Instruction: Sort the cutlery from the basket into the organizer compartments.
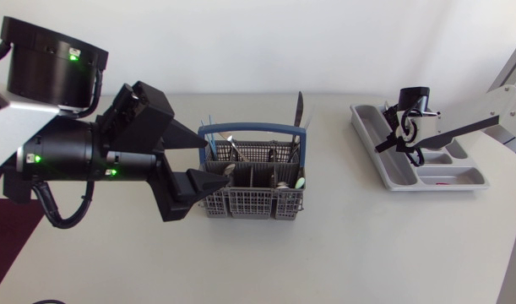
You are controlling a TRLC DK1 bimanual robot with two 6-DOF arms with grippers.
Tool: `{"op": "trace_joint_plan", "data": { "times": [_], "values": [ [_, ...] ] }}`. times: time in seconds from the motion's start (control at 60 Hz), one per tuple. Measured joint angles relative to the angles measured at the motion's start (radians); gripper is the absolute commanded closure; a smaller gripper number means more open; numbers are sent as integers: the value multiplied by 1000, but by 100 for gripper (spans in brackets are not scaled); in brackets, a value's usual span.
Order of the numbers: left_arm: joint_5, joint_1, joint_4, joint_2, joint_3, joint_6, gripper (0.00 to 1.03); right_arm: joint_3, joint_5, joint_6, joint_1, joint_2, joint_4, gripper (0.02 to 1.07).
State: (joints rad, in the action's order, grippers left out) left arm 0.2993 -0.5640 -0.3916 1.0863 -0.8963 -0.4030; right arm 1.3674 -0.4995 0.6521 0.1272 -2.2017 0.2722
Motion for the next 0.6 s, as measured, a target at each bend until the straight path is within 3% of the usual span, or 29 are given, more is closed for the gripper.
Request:
{"op": "trace_joint_plan", "data": {
  "times": [0.217, 0.333, 0.5, 0.6],
  "values": [
    [0, 0, -3, 0, 0, 0, 7, 3, 2, 0, 0, -9, -3, 100],
    [0, 0, -15, -3, 0, 0, 7, 18, 16, 0, 5, -19, -3, 78],
    [0, 0, -23, -13, 0, -1, 7, 18, 38, -1, 7, -16, -3, 60],
    [0, -1, -25, -14, 0, -1, 6, 6, 60, -5, 10, 3, -7, 54]
  ]
}}
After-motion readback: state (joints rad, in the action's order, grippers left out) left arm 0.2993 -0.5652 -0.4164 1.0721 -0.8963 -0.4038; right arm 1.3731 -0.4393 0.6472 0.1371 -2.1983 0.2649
